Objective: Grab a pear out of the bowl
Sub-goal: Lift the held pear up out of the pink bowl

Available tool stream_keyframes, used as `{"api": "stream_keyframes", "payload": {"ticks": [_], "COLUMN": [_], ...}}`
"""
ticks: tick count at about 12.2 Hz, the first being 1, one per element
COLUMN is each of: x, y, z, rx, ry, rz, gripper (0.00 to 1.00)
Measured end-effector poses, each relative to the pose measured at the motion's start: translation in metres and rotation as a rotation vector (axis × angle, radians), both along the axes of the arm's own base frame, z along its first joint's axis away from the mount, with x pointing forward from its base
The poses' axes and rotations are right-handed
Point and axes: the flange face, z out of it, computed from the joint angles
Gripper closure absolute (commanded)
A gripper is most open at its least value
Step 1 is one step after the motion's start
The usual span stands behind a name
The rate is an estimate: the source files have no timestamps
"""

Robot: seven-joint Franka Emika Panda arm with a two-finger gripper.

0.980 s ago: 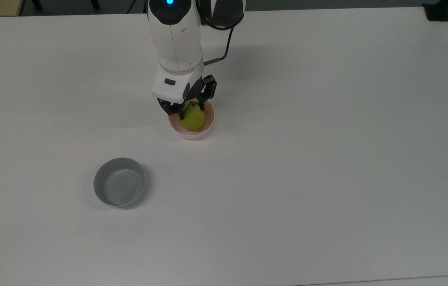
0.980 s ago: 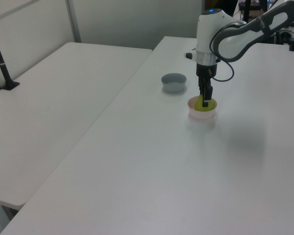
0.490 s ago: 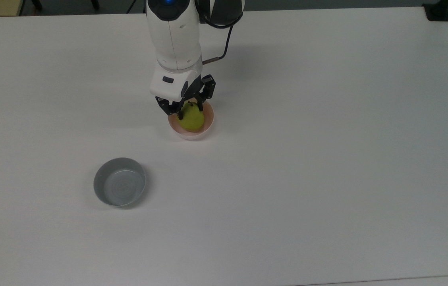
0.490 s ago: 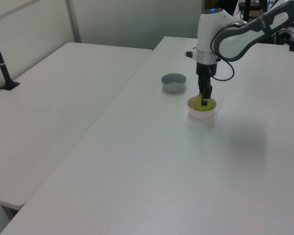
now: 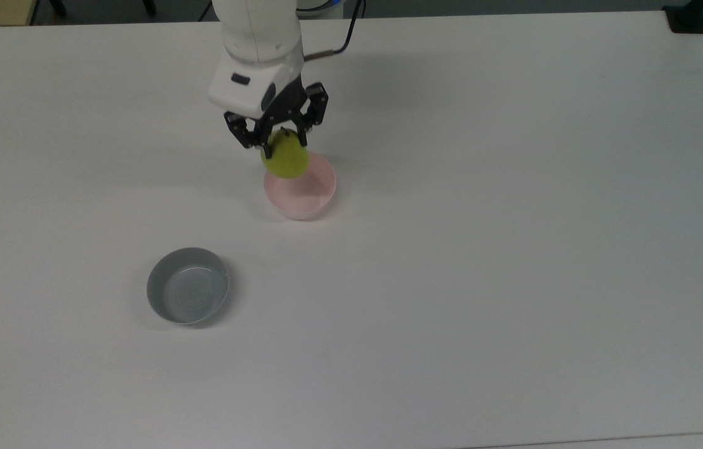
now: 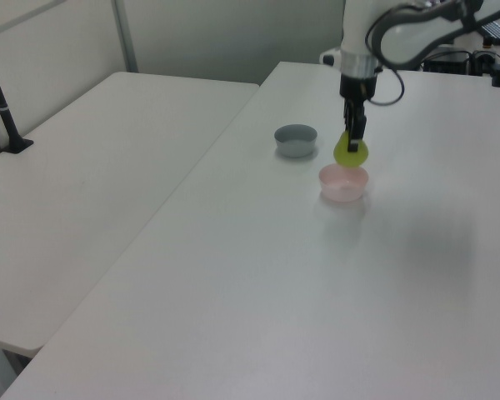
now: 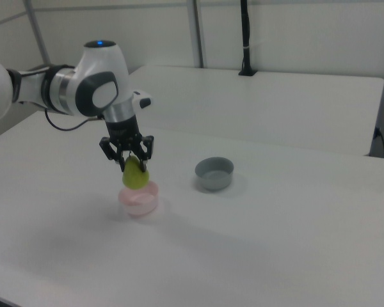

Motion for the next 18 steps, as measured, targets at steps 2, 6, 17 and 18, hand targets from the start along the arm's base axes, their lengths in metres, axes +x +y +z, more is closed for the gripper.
{"api": "stream_keyframes", "payload": {"ticks": [2, 6, 17, 18], "x": [-0.004, -0.017, -0.035, -0.038], "y": [-0.001, -0.010, -0.099, -0.115], "z": [0.041, 0.113, 0.146, 0.147], "rx": [0.000, -0.003, 0.050, 0.049], "ry": [0.016, 0.090, 0.066, 0.062], "rz": [-0.043, -0.227, -0.314, -0.300], "gripper": [1.00, 1.00, 1.00, 1.00]}}
